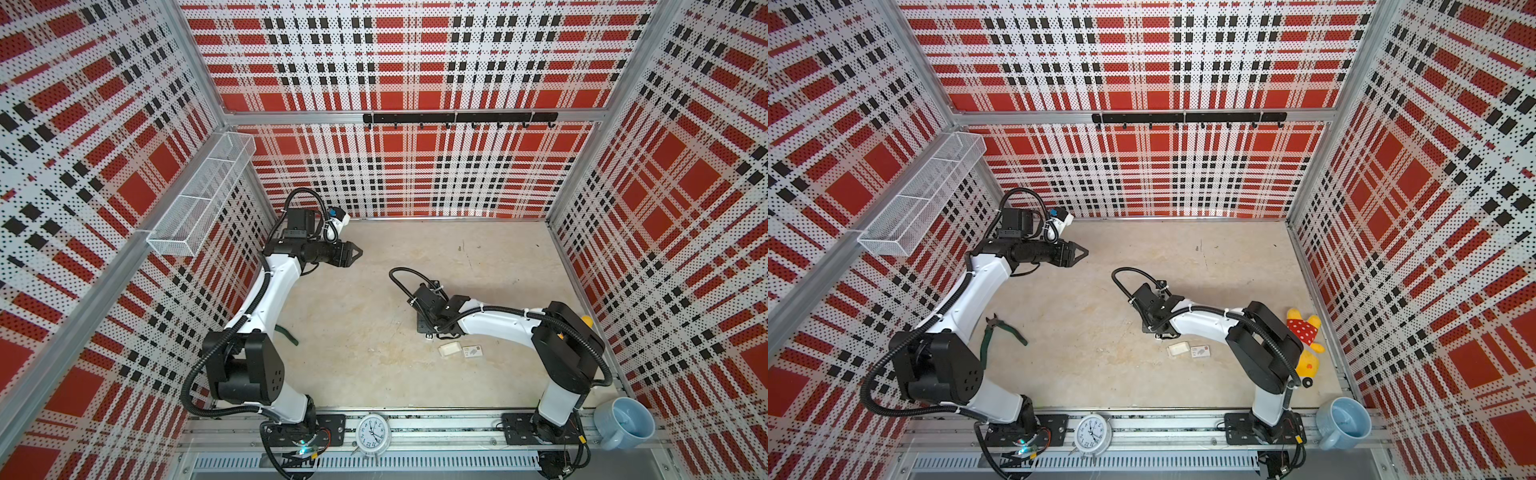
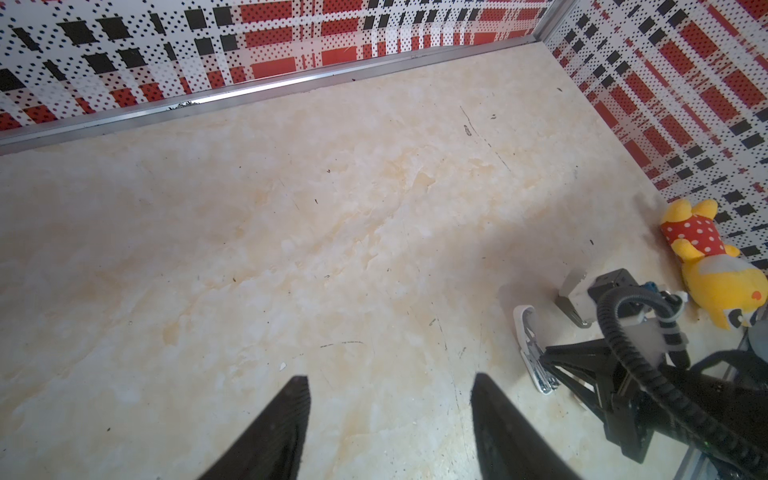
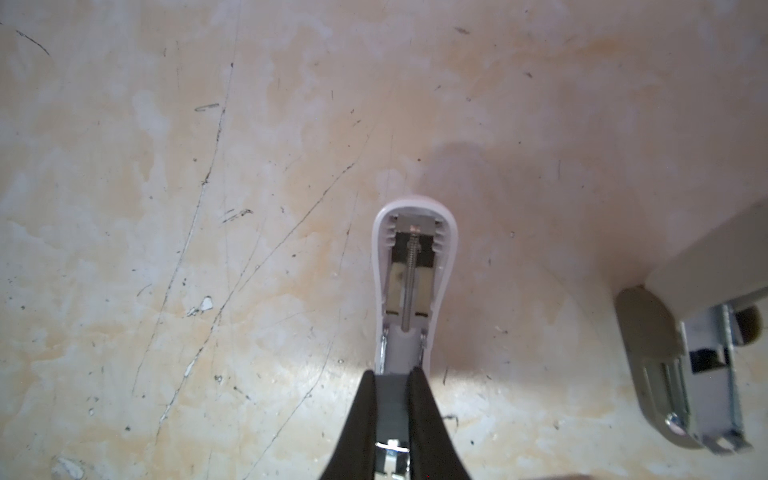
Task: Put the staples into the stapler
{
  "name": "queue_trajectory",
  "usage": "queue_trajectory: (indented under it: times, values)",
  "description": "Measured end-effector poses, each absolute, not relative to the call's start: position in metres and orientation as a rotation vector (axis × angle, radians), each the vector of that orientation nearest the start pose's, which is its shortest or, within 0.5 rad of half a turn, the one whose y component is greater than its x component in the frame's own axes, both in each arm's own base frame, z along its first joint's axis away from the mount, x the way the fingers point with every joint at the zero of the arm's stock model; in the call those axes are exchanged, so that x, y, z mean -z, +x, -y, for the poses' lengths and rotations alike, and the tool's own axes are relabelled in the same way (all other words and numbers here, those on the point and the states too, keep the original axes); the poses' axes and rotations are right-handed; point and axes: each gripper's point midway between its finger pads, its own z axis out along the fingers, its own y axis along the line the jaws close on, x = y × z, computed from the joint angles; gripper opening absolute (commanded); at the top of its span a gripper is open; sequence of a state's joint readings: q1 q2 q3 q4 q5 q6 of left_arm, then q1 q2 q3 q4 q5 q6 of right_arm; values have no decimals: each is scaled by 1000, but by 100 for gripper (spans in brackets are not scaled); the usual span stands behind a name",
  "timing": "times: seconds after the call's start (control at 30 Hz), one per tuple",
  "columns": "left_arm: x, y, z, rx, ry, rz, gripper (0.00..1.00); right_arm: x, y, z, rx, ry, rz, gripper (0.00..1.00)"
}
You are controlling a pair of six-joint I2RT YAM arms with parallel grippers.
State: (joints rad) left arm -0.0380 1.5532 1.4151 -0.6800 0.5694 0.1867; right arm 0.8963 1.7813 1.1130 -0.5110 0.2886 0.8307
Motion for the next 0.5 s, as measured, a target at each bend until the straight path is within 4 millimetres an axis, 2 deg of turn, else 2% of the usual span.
queue_trajectory:
  times: [0.5]
  values:
    - [-242,413,106,600,514,-2245,65,-43,283,-278,-152,-13,-2678,13]
